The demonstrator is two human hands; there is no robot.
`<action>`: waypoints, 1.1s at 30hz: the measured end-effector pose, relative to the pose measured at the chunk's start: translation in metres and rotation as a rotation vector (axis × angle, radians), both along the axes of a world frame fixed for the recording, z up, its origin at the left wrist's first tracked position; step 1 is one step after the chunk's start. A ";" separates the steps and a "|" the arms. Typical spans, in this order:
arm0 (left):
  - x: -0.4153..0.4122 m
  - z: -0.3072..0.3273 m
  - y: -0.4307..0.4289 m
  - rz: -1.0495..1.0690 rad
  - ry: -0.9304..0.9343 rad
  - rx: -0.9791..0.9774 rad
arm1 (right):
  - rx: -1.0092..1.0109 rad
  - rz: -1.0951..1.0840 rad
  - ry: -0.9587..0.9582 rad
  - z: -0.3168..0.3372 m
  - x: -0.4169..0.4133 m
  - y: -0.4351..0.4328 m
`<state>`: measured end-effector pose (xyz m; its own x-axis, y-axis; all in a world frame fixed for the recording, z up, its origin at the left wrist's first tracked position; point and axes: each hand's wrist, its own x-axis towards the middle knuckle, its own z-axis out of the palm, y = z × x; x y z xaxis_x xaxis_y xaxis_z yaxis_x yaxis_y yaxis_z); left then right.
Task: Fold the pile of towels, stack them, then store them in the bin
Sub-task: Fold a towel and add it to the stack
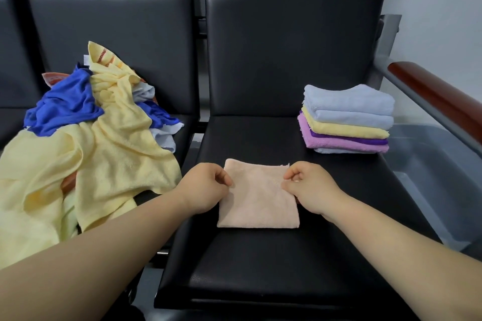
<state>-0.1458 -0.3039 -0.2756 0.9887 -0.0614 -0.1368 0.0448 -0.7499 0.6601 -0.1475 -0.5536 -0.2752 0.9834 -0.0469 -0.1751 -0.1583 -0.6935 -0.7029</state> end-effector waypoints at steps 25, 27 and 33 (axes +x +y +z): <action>0.013 0.025 -0.039 0.048 -0.066 -0.210 | 0.002 -0.039 0.054 0.052 -0.002 -0.025; 0.030 0.043 -0.057 0.040 -0.118 -0.285 | 0.038 -0.086 -0.074 0.067 0.007 -0.040; 0.107 0.103 -0.131 -0.033 -0.256 -0.397 | 0.001 -0.299 -0.356 0.106 0.064 -0.100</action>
<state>-0.0387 -0.4345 -0.1722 0.9842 -0.0920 0.1512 -0.1763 -0.4353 0.8829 -0.0837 -0.6536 -0.1688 0.9258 -0.3372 0.1709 -0.0995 -0.6534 -0.7504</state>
